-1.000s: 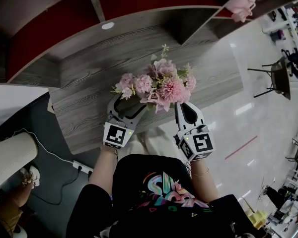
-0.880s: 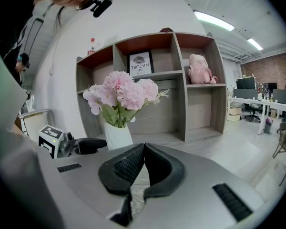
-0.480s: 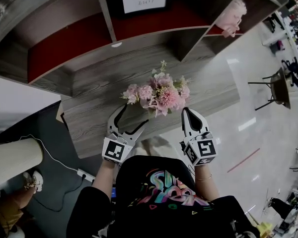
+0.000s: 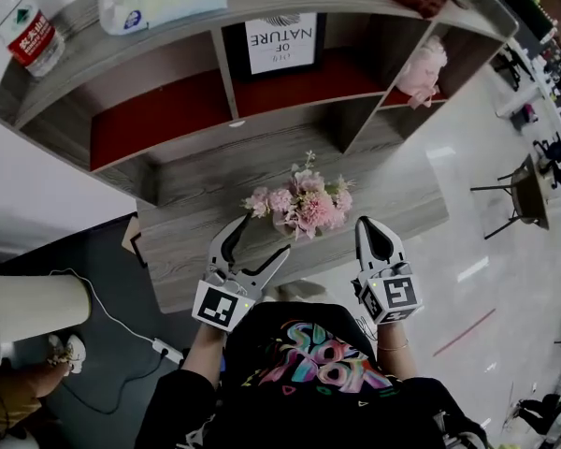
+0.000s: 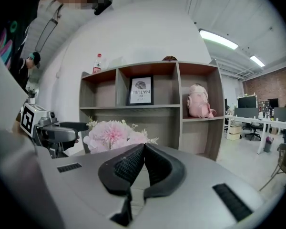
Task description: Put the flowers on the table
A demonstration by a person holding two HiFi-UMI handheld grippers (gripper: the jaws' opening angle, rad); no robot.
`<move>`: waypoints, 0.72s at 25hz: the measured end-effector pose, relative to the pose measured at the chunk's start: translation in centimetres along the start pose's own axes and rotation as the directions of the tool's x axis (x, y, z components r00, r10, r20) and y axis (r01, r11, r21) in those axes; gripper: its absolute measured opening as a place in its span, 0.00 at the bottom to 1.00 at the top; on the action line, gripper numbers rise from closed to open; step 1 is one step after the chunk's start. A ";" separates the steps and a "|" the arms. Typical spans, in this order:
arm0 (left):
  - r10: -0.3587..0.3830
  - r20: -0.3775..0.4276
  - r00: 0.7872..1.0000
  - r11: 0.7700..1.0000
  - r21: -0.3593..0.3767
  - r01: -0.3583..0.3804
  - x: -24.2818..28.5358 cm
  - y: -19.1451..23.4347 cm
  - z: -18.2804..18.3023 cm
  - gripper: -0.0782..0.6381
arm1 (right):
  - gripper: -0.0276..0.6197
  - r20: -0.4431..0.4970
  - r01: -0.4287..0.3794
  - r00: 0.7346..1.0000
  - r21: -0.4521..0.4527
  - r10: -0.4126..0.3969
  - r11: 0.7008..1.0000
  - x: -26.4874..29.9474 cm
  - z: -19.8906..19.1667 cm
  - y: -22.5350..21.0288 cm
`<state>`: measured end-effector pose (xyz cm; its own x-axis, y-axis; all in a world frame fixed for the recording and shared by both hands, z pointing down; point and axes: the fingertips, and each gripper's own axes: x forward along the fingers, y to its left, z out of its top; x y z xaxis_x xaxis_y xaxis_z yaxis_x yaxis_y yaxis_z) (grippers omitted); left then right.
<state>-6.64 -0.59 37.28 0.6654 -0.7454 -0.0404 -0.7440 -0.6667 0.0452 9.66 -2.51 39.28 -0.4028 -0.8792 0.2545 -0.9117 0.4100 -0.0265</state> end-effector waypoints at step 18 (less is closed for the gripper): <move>0.059 0.018 0.998 0.997 0.041 -0.059 3.3 0.8 7.4 0.61 | 0.07 0.185 -0.045 0.981 -0.082 0.060 0.996 0.8 8.9 -0.8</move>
<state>-5.45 -3.61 29.77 0.6195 -0.7830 -0.0551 -0.7840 -0.6207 0.0062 9.38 -5.71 30.88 -0.4648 -0.8827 0.0694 -0.8827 0.4681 0.0417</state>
